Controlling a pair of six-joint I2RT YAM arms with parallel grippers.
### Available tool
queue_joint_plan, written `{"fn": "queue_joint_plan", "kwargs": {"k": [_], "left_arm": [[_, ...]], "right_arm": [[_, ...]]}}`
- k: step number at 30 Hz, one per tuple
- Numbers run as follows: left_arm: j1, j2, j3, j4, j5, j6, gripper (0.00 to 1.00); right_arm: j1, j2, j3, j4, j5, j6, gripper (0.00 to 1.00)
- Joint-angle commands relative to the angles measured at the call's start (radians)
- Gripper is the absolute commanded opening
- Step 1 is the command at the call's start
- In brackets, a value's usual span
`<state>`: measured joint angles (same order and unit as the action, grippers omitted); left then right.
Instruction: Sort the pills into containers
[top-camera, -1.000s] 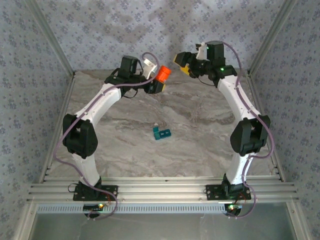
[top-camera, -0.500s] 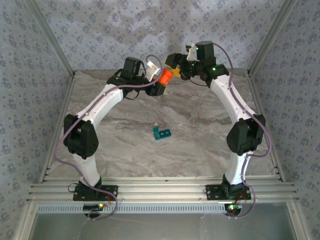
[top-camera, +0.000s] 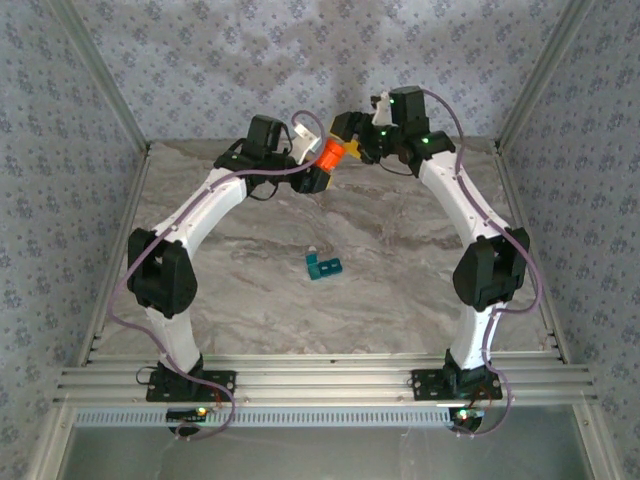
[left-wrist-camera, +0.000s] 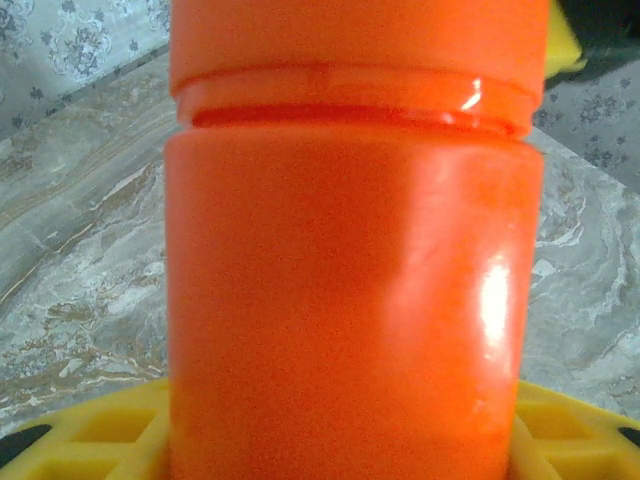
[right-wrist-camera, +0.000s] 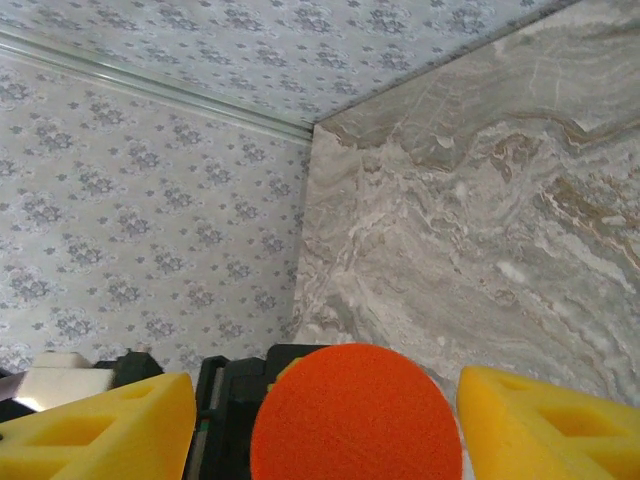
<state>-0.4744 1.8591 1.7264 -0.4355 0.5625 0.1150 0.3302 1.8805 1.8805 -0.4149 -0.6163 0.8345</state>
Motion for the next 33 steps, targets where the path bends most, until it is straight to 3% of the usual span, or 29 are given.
{"fn": "queue_joint_plan", "kwargs": {"k": [1, 8, 12, 16, 20, 27, 33], "left_arm": [[-0.010, -0.035, 0.048, 0.040, 0.011, 0.001, 0.00], [-0.012, -0.039, 0.047, 0.037, 0.010, 0.001, 0.00], [-0.012, -0.038, 0.050, 0.038, 0.007, -0.001, 0.00], [-0.012, -0.041, 0.049, 0.047, 0.004, -0.009, 0.00], [0.004, -0.048, 0.036, 0.097, 0.032, -0.061, 0.00], [0.034, -0.072, 0.005, 0.206, 0.119, -0.163, 0.00], [0.036, -0.077, 0.006, 0.186, 0.116, -0.147, 0.00]], "right_arm": [[0.004, -0.017, -0.031, -0.018, 0.001, 0.000, 0.71], [0.001, -0.021, -0.038, -0.015, -0.002, -0.003, 0.70], [0.004, -0.021, -0.047, 0.001, -0.022, -0.015, 0.62], [0.002, -0.032, -0.077, 0.024, -0.066, -0.072, 0.48], [-0.010, -0.061, -0.141, 0.091, -0.117, -0.150, 0.44], [-0.051, -0.108, -0.245, 0.171, -0.162, -0.264, 0.47], [-0.092, -0.150, -0.260, 0.223, -0.186, -0.260, 0.70]]}}
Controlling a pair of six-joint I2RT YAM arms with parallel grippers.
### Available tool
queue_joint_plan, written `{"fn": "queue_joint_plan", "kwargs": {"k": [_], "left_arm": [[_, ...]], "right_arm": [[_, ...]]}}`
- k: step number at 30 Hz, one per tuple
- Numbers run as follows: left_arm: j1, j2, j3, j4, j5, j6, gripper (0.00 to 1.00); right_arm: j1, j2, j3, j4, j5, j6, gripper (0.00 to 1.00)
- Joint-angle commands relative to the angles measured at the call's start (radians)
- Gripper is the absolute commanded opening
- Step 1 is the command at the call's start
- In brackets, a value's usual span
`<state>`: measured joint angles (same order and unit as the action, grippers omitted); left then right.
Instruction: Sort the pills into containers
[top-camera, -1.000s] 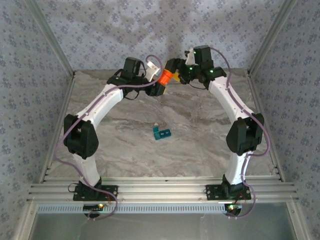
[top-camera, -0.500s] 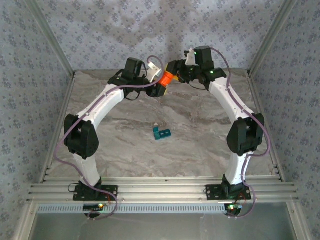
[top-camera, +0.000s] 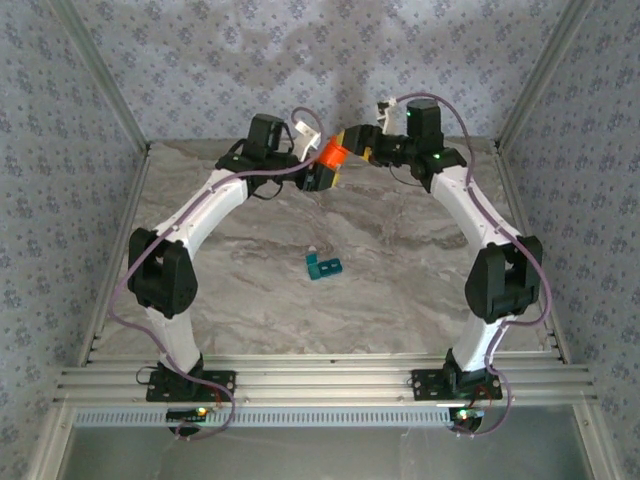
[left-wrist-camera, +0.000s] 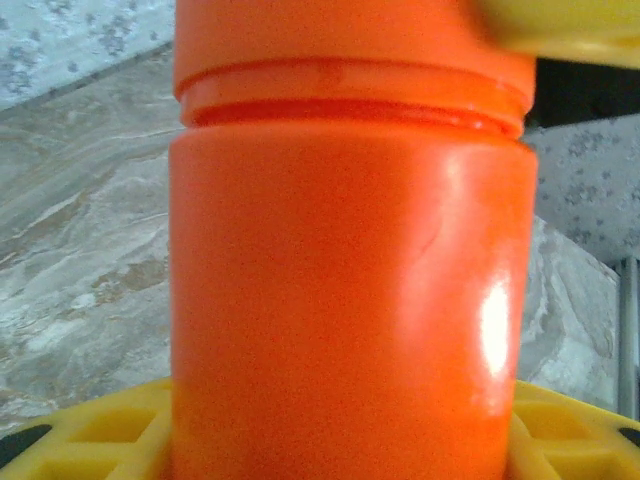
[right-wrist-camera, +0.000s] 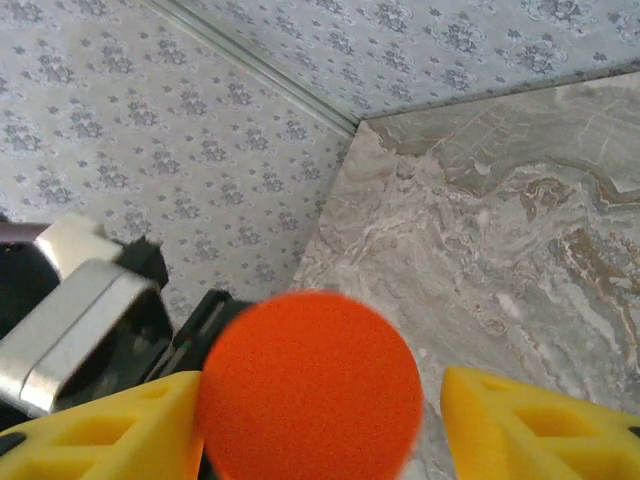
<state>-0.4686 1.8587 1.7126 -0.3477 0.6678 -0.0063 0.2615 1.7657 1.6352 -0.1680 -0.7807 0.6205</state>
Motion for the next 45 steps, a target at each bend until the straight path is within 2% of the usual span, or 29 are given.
{"fn": "queue_joint_plan", "kwargs": {"k": [1, 4, 6, 7, 9, 12, 18, 20, 22, 25, 28, 29, 32, 34, 37, 38, 40, 45], "left_arm": [[0.030, -0.075, 0.019, 0.093, 0.010, -0.021, 0.00], [0.030, -0.077, 0.018, 0.076, 0.006, -0.006, 0.00], [0.030, -0.079, 0.017, 0.067, 0.003, 0.003, 0.00], [0.030, -0.081, 0.018, 0.065, 0.001, 0.007, 0.00], [0.030, -0.082, 0.018, 0.061, -0.004, 0.011, 0.00], [0.030, -0.085, 0.018, 0.058, -0.008, 0.017, 0.00], [0.028, -0.091, 0.022, 0.049, -0.014, 0.029, 0.00], [0.028, -0.092, 0.024, 0.044, -0.016, 0.032, 0.00], [0.028, -0.092, 0.025, 0.044, -0.016, 0.034, 0.00], [0.028, -0.090, 0.028, 0.042, -0.016, 0.036, 0.00], [0.028, -0.089, 0.033, 0.038, -0.015, 0.040, 0.00], [0.028, -0.089, 0.035, 0.037, -0.016, 0.040, 0.00], [0.028, -0.085, 0.041, 0.035, -0.014, 0.041, 0.00], [0.027, -0.081, 0.046, 0.031, -0.012, 0.045, 0.00], [0.026, -0.075, 0.053, 0.024, -0.011, 0.048, 0.00], [0.025, -0.072, 0.056, 0.021, -0.010, 0.050, 0.00], [0.024, -0.066, 0.062, 0.014, -0.008, 0.055, 0.00], [0.016, -0.050, 0.088, -0.015, -0.011, 0.071, 0.00]], "right_arm": [[-0.031, -0.042, -0.009, -0.027, -0.022, -0.047, 0.74], [-0.055, -0.059, 0.008, -0.045, -0.026, -0.052, 0.82], [-0.071, -0.071, 0.021, -0.077, -0.009, -0.064, 0.97], [-0.079, -0.079, 0.027, -0.097, 0.008, -0.073, 1.00], [-0.091, -0.095, 0.034, -0.141, 0.068, -0.102, 1.00], [-0.106, -0.122, 0.057, -0.225, 0.230, -0.134, 1.00], [-0.118, -0.185, 0.071, -0.365, 0.637, -0.164, 1.00], [-0.139, -0.204, 0.067, -0.382, 0.691, -0.166, 1.00], [-0.171, -0.221, 0.047, -0.370, 0.673, -0.166, 1.00], [-0.227, -0.282, -0.045, -0.247, 0.548, -0.248, 1.00], [-0.247, -0.365, -0.166, -0.080, 0.550, -0.262, 1.00], [-0.259, -0.379, -0.171, -0.078, 0.556, -0.228, 1.00], [-0.258, -0.327, -0.054, -0.258, 0.621, -0.204, 1.00], [-0.251, -0.309, -0.034, -0.286, 0.622, -0.198, 1.00], [-0.248, -0.305, -0.048, -0.258, 0.565, -0.178, 0.98], [-0.249, -0.304, -0.062, -0.231, 0.536, -0.171, 0.89], [-0.248, -0.301, -0.084, -0.209, 0.515, -0.123, 0.84], [-0.230, -0.227, -0.040, -0.204, 0.353, -0.033, 0.87]]}}
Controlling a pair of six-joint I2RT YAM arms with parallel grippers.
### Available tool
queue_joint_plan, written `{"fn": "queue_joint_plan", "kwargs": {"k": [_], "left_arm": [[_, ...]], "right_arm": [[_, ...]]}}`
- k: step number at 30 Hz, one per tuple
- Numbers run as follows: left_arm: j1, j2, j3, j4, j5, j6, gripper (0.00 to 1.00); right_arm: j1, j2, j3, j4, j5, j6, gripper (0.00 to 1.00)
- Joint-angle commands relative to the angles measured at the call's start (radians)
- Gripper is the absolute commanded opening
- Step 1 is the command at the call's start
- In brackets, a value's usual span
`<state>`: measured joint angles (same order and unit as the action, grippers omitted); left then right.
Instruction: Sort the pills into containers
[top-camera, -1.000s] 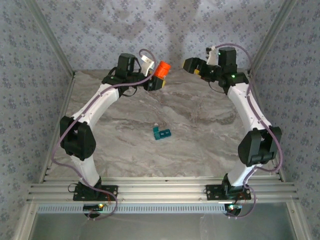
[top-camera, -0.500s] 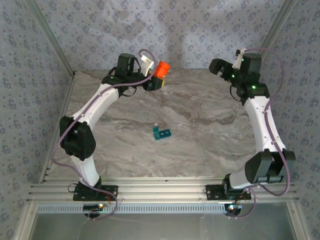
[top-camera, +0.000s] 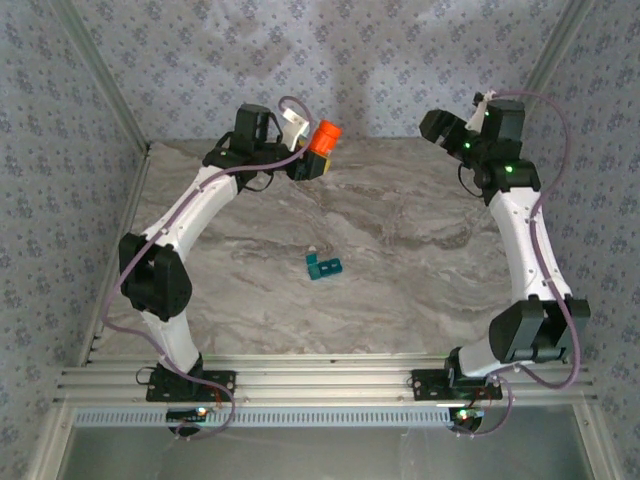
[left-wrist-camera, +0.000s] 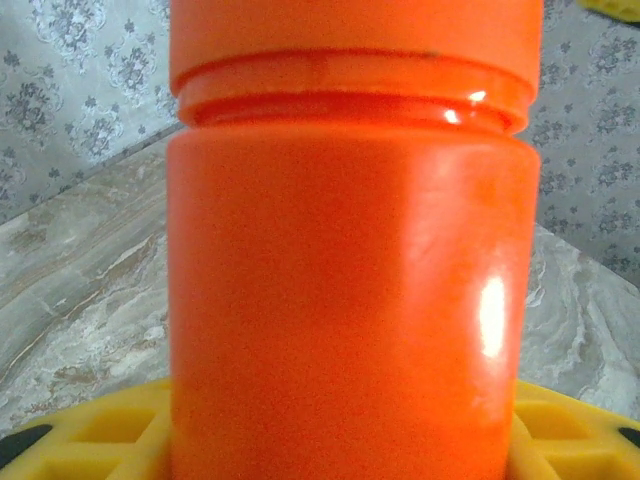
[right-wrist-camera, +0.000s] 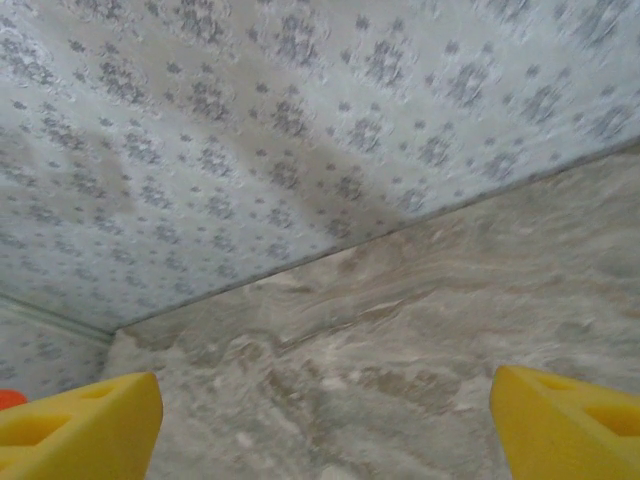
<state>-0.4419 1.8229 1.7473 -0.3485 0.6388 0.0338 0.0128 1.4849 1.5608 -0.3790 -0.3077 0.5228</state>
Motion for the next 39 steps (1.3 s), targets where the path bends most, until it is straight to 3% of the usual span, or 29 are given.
{"fn": "queue_joint_plan", "kwargs": {"k": [1, 3, 7, 13, 39], "left_arm": [[-0.013, -0.011, 0.058, -0.020, 0.017, 0.036, 0.00], [-0.017, -0.006, 0.063, -0.031, 0.012, 0.045, 0.00], [-0.030, 0.003, 0.075, -0.062, 0.000, 0.069, 0.00], [-0.042, 0.010, 0.076, -0.099, -0.023, 0.099, 0.00], [-0.052, 0.029, 0.084, -0.098, -0.030, 0.099, 0.00]], "right_arm": [[0.035, 0.080, 0.067, -0.023, -0.148, 0.066, 0.87], [0.070, 0.126, 0.122, -0.046, -0.211, 0.072, 0.81], [0.142, 0.191, 0.190, -0.032, -0.284, 0.140, 0.80], [0.225, 0.247, 0.276, -0.046, -0.281, 0.178, 0.79], [0.324, 0.346, 0.349, -0.061, -0.332, 0.211, 0.73]]}}
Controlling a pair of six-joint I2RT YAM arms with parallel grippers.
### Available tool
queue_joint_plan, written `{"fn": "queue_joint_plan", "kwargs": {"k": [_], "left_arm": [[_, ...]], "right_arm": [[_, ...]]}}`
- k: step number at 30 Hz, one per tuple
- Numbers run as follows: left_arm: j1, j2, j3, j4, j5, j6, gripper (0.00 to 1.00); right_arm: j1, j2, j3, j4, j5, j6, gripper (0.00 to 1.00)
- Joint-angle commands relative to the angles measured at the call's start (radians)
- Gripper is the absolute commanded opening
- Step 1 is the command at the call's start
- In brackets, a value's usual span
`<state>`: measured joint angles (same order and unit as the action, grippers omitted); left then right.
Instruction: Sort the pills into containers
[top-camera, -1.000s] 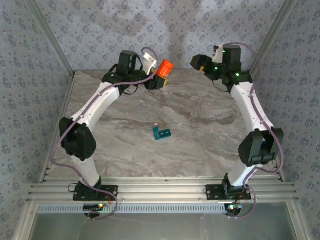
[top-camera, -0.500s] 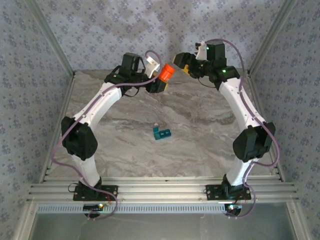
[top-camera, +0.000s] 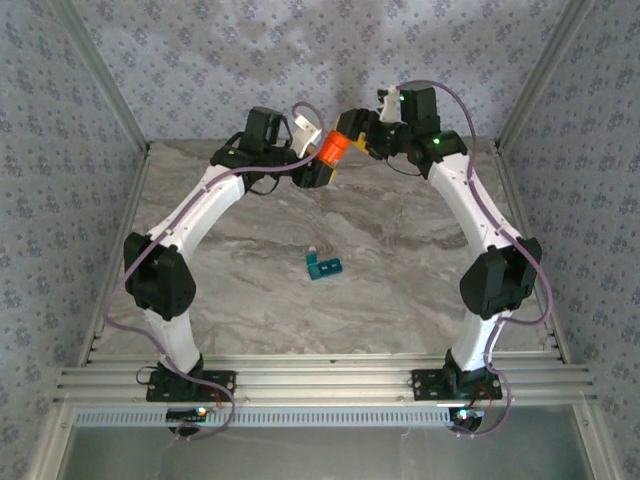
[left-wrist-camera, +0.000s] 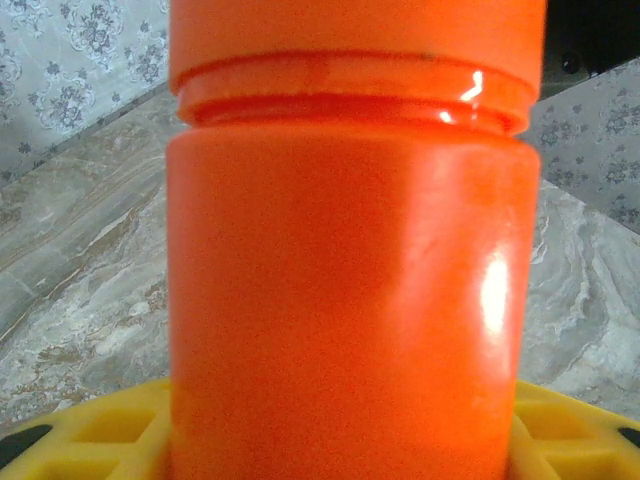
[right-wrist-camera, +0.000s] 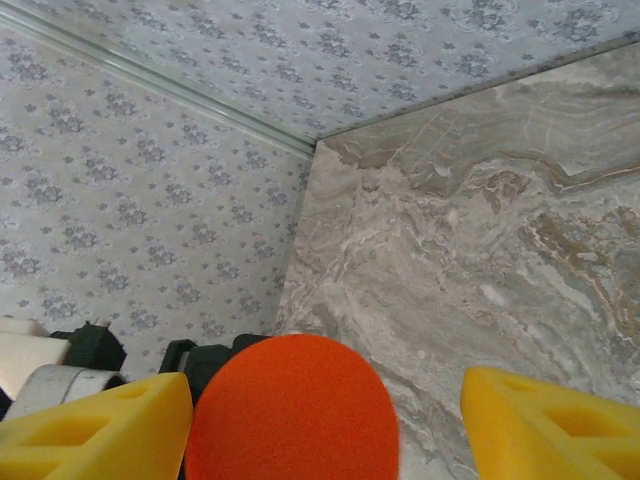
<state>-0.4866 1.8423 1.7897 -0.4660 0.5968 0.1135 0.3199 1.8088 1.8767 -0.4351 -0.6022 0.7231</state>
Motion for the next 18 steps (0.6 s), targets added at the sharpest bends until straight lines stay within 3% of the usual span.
{"fn": "queue_joint_plan", "kwargs": {"k": [1, 7, 15, 18], "left_arm": [[-0.007, 0.010, 0.043, 0.018, 0.012, 0.020, 0.00], [-0.007, 0.016, 0.050, 0.019, 0.012, 0.018, 0.00], [0.001, 0.012, 0.047, 0.046, 0.029, -0.006, 0.00], [0.012, 0.005, 0.046, 0.064, 0.059, -0.030, 0.00]], "right_arm": [[0.018, 0.023, 0.036, -0.006, -0.039, 0.010, 0.72], [0.023, 0.030, 0.032, -0.008, -0.056, 0.006, 0.66], [0.008, 0.042, 0.012, 0.016, -0.122, -0.029, 0.38], [-0.025, 0.033, -0.031, 0.059, -0.191, -0.080, 0.34]]}}
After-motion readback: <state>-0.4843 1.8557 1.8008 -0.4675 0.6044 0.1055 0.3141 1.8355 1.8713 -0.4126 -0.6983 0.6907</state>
